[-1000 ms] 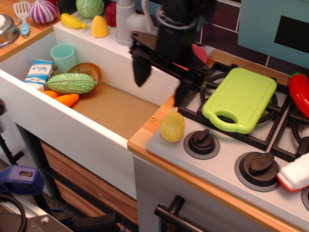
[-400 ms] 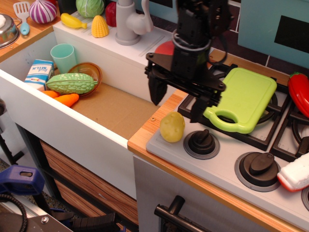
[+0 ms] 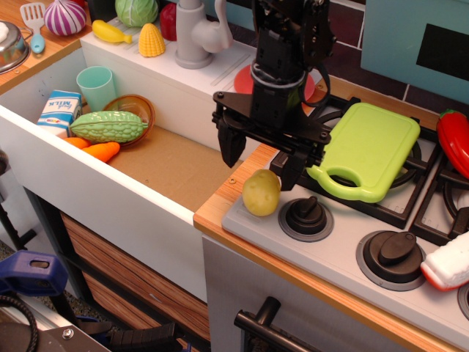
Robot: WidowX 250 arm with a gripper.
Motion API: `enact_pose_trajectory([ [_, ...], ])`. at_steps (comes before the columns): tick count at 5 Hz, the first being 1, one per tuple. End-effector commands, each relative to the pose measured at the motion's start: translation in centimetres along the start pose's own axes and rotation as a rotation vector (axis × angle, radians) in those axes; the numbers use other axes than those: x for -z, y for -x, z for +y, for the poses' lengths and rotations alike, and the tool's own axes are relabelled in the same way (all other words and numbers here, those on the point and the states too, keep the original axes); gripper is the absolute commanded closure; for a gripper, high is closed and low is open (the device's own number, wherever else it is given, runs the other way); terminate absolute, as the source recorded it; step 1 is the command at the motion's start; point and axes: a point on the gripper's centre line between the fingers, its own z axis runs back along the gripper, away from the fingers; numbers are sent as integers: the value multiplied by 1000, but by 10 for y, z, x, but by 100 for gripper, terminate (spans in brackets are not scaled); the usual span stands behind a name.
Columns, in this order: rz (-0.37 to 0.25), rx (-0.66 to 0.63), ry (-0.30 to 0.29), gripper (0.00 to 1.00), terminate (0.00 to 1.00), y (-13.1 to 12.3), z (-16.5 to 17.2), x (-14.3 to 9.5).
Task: Put potato on plate
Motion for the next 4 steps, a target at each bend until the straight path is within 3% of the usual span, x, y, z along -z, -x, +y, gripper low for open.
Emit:
enact_pose_trajectory([
  [1,-45,-15,38,0,0,-12,-3,2],
  [4,-68,-54,25,0,0,9,4,18],
])
